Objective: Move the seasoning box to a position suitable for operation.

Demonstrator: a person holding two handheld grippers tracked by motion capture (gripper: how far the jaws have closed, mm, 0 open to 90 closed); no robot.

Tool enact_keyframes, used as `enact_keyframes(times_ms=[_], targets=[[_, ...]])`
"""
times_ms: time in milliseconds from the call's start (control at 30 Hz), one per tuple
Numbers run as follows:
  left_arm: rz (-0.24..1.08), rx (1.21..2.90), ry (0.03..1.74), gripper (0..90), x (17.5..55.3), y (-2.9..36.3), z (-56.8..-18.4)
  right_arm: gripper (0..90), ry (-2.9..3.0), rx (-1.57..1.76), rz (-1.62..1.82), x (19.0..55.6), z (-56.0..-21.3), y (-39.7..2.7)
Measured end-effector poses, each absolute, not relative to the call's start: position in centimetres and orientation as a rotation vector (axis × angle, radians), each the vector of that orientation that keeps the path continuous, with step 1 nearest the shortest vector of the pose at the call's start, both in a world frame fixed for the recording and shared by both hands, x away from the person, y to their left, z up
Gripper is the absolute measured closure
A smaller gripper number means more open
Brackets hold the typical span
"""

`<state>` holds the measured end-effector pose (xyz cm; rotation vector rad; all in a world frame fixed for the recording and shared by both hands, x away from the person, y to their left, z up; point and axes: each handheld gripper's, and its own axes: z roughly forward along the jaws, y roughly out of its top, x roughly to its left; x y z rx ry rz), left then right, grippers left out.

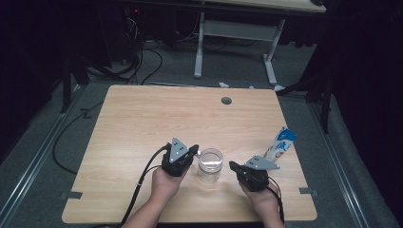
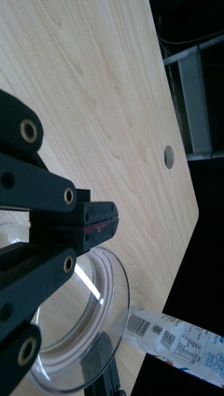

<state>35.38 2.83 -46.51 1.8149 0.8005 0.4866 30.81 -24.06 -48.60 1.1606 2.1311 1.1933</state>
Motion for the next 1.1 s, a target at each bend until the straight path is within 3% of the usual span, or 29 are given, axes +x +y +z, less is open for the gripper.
enact_keyframes(times_ms=[1100], targets=[[0.49,1.809,0.807,90.0,35.39,2.98,-46.98,89.9,2.11,1.11,1.235,30.22,-47.88,-23.27]])
